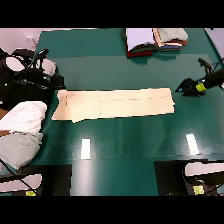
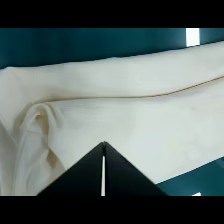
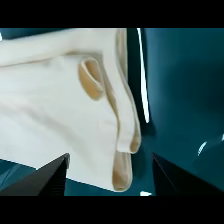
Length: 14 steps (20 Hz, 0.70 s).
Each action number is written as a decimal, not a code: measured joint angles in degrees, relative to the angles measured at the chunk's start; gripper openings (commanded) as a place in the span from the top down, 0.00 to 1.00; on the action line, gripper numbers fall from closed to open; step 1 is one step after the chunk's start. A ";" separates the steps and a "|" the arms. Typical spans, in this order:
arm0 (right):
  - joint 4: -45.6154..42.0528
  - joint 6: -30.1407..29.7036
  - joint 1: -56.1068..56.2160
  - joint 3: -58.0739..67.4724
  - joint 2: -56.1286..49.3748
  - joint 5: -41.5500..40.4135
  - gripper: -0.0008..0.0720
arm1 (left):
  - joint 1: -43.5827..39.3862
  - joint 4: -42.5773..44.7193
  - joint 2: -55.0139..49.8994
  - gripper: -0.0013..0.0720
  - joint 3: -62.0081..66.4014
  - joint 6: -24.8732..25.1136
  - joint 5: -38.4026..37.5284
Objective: Fold the shirts.
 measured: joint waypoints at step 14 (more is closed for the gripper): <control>14.32 -7.85 6.78 -6.01 -2.58 -7.26 0.97 | -16.81 -4.68 -7.13 0.95 0.55 -2.21 8.61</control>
